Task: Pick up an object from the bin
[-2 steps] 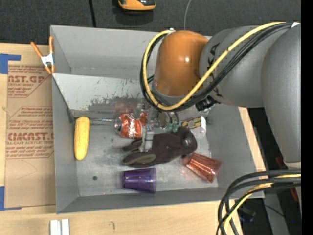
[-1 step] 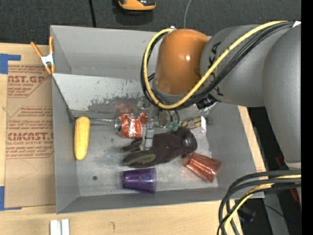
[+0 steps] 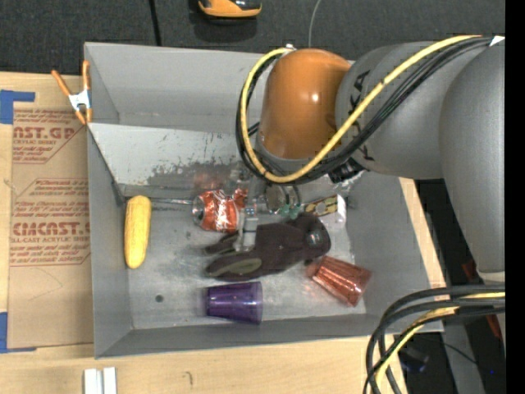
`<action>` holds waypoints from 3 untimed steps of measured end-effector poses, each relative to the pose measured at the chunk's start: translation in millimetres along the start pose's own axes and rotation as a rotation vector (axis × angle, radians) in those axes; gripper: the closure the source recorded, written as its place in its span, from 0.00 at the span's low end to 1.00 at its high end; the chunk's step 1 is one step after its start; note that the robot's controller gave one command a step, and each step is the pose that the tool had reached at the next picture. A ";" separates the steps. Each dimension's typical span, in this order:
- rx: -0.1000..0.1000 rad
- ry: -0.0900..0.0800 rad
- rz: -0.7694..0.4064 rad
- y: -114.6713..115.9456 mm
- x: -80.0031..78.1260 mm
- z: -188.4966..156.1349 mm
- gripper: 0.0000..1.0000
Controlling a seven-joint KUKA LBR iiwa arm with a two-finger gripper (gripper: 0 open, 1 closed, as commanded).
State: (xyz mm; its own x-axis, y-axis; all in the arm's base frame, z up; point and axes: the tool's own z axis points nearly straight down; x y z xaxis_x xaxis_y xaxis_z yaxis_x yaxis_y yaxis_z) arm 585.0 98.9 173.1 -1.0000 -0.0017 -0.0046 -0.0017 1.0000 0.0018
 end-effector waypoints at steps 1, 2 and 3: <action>0.002 0.008 -0.051 -0.1 3.8 47.3 0.00; -0.001 0.002 0.011 -11.8 -6.6 92.9 1.00; -0.001 0.002 0.011 -11.9 -6.6 92.9 1.00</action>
Offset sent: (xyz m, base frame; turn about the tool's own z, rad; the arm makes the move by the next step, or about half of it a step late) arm 0.0061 -0.0134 -0.0942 0.0115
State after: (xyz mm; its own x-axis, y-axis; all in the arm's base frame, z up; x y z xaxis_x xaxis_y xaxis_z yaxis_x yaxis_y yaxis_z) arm 592.1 87.2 80.2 -1.0000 0.0089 -0.0030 0.0089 1.0000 0.0026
